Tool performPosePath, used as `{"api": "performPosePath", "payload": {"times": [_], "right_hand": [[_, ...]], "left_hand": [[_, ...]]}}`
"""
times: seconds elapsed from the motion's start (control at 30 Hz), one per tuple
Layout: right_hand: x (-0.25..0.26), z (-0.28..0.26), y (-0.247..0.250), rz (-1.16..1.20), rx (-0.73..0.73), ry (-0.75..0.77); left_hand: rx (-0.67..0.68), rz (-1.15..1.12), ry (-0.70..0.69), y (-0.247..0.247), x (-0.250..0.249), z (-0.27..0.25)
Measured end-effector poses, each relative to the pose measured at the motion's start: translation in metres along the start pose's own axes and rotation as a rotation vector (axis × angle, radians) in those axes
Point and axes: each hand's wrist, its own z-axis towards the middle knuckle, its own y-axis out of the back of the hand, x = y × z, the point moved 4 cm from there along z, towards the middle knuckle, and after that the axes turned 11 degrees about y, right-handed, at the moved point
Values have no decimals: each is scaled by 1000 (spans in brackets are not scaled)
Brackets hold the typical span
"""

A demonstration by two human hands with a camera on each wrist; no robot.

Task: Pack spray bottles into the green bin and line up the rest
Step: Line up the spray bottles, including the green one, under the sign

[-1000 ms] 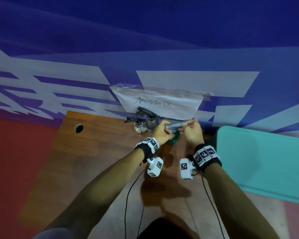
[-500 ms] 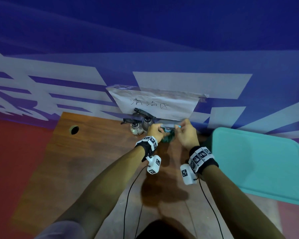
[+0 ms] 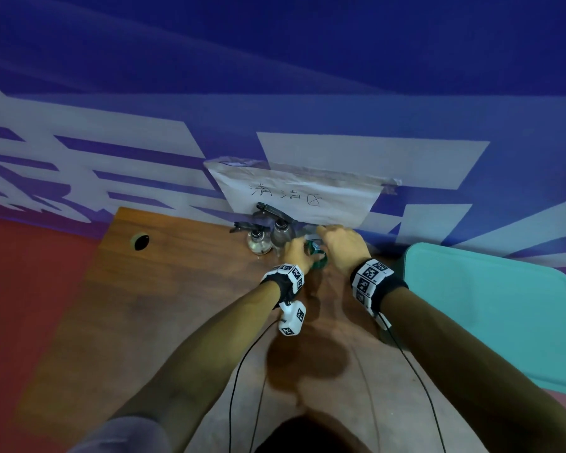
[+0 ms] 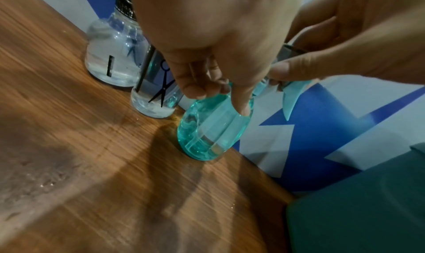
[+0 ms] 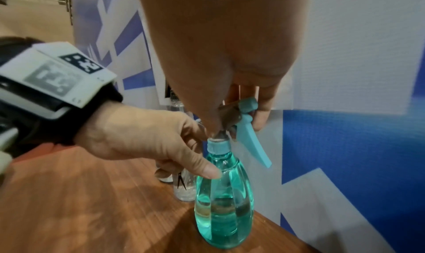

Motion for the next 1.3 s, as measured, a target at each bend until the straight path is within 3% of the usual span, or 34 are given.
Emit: {"api": "performPosePath", "payload": {"times": [0.5,0.83,0.93,1.07,1.17,1.23,1.3], "right_hand": [[-4,17,-11,-63,138,-41],[-5,16,-17,-9,46,-18],[-1,20,-21,38,29,-33],[1,22,-25,79,-11,-55],[-2,22,-27,102,-27,-65],[-3,21,-28,114,-34,-64],[-3,22,-28,120,-27,-55]], "left_hand": [[4,-60,5,-4,11,10],[-41,-111,-40,-14,19,0],[-121,-133,-72,-9,30,-7],[-249,-131,28,14,63,-6],[-290,-132,213,40,96,3],[-366,-237,342,60,114,9],[-374,-313,373,77,121,23]]}}
